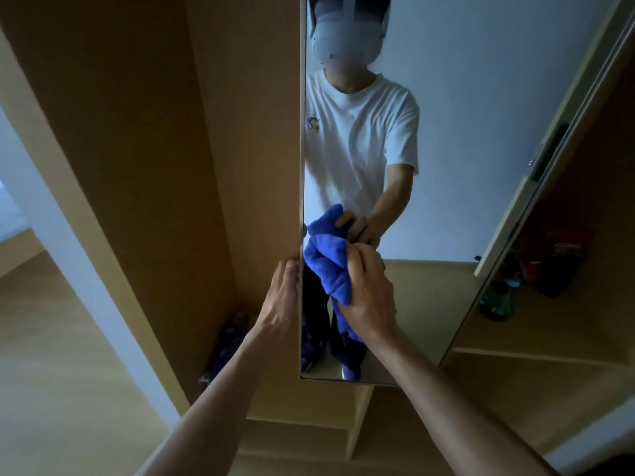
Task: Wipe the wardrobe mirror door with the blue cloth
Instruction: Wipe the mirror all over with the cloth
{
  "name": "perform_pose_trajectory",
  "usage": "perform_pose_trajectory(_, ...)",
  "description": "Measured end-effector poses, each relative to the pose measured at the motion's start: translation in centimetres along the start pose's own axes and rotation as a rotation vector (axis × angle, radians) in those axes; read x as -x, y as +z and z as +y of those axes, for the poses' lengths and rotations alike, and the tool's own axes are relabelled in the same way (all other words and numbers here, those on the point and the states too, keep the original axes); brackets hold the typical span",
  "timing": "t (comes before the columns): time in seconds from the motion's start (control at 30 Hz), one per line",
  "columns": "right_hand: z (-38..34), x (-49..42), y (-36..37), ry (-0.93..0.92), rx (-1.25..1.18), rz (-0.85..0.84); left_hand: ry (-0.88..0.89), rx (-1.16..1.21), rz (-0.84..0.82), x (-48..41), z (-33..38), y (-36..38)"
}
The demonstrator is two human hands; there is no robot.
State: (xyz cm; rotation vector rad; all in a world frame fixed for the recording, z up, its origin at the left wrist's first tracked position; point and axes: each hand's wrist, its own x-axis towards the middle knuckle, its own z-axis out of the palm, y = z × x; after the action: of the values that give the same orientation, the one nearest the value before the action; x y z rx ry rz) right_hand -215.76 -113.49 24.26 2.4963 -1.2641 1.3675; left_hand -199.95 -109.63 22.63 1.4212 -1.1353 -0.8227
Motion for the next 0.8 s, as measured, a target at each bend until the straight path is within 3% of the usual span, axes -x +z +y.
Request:
perform_pose_trajectory(0.1, 2.1, -0.5, -1.7, -0.040, 0.125, 0.066, -0.044, -0.030, -0.007, -0.3, -0.2, -0.1)
perform_pose_trajectory(0.23, 2.8, -0.6, -2.8, -0.090, 0.240, -0.017, -0.032, 0.037, -0.063, -0.3, -1.2, -0.3)
perform_pose_trajectory(0.43, 2.2, -0.1, -1.2, -0.172, 0.331, 0.023, -0.035, 0.039, -0.082, -0.4, -1.8, -0.5)
perform_pose_trajectory(0.67, 0.6, 0.7, 1.1, -0.292, 0.388, -0.163, -0.006, 0.102, -0.072, -0.5, -2.8, 0.0)
perform_pose_trajectory(0.8, 0.4, 1.1, 2.0, -0.308, 0.398, -0.169, -0.033, 0.135, -0.040, -0.6, -3.4, 0.5)
